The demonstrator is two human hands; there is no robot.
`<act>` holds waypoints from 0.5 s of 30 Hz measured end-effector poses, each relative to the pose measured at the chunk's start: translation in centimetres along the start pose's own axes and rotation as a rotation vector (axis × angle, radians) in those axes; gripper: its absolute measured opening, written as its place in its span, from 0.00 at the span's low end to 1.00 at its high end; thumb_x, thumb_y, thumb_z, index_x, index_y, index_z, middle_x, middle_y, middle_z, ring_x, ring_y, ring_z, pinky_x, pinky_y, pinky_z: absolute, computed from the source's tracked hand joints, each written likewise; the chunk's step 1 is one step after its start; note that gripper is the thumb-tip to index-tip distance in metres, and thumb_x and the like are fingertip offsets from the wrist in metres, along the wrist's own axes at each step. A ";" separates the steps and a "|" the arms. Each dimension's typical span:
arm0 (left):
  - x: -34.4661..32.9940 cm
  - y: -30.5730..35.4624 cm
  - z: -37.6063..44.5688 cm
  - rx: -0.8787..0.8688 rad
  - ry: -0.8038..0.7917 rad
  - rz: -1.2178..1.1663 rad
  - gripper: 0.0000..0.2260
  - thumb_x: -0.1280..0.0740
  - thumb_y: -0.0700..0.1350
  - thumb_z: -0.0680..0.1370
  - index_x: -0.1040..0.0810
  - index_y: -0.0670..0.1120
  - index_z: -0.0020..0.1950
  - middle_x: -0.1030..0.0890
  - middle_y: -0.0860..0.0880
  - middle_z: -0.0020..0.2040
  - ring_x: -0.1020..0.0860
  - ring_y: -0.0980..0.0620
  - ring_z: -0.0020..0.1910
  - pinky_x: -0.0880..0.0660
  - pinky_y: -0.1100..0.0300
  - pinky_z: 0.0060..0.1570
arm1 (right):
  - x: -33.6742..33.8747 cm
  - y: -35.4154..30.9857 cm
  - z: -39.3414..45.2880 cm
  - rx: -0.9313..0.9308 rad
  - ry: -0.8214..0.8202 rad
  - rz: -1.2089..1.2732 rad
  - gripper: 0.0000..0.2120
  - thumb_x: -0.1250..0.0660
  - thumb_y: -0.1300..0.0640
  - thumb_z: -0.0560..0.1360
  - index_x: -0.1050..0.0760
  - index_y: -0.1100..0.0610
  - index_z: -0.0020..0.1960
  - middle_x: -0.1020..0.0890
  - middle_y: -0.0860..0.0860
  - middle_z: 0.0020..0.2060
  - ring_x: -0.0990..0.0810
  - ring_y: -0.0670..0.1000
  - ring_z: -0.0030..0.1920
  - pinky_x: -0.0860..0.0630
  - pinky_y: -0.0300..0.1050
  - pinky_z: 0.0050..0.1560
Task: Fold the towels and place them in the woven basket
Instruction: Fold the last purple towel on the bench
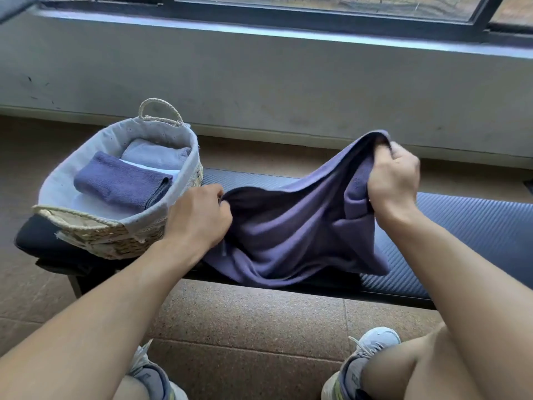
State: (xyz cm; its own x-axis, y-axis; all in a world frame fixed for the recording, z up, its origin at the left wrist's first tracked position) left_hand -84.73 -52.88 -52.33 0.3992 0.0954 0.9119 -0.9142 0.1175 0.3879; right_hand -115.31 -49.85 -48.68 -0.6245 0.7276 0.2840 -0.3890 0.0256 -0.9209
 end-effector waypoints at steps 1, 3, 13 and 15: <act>0.2 0.1 0.2 0.017 0.026 -0.062 0.07 0.37 0.48 0.78 0.22 0.48 0.43 0.17 0.45 0.42 0.22 0.40 0.45 0.24 0.49 0.47 | 0.4 -0.6 0.1 0.023 0.083 0.051 0.21 0.42 0.45 0.82 0.38 0.54 0.33 0.34 0.43 0.28 0.36 0.46 0.33 0.37 0.47 0.36; 0.0 -0.3 0.7 0.101 -0.019 -0.272 0.13 0.36 0.54 0.79 0.22 0.47 0.40 0.18 0.47 0.35 0.21 0.43 0.39 0.23 0.50 0.44 | 0.1 -1.1 -0.1 0.048 0.014 -0.032 0.21 0.43 0.44 0.82 0.34 0.56 0.35 0.30 0.44 0.29 0.32 0.48 0.34 0.34 0.47 0.38; -1.7 -0.4 0.9 0.277 -0.153 -0.680 0.25 0.36 0.57 0.81 0.22 0.36 0.39 0.20 0.43 0.34 0.24 0.49 0.36 0.25 0.52 0.48 | -3.1 1.3 -2.7 -0.018 -0.639 -0.485 0.16 0.36 0.51 0.78 0.26 0.61 0.38 0.24 0.51 0.29 0.27 0.53 0.34 0.30 0.47 0.36; -0.9 0.4 0.7 0.270 -0.045 -0.827 0.24 0.38 0.58 0.83 0.23 0.39 0.38 0.21 0.47 0.34 0.24 0.50 0.36 0.26 0.52 0.46 | -3.3 0.5 -3.0 -0.261 -0.521 -0.023 0.13 0.37 0.52 0.79 0.25 0.58 0.39 0.23 0.53 0.33 0.25 0.52 0.37 0.30 0.47 0.39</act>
State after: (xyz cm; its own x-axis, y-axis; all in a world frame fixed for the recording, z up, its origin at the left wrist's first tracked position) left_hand -85.46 -53.62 -52.88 0.9445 0.0429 0.3257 -0.3197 -0.1076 0.9414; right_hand -111.45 -50.17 -50.91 -0.8944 0.2929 0.3379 -0.2681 0.2536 -0.9294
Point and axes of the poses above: each hand's wrist, its own z-axis towards the middle knuckle, its own x-axis out of the back of the hand, y = z × x, the point moved 4 cm from there along z, towards the middle knuckle
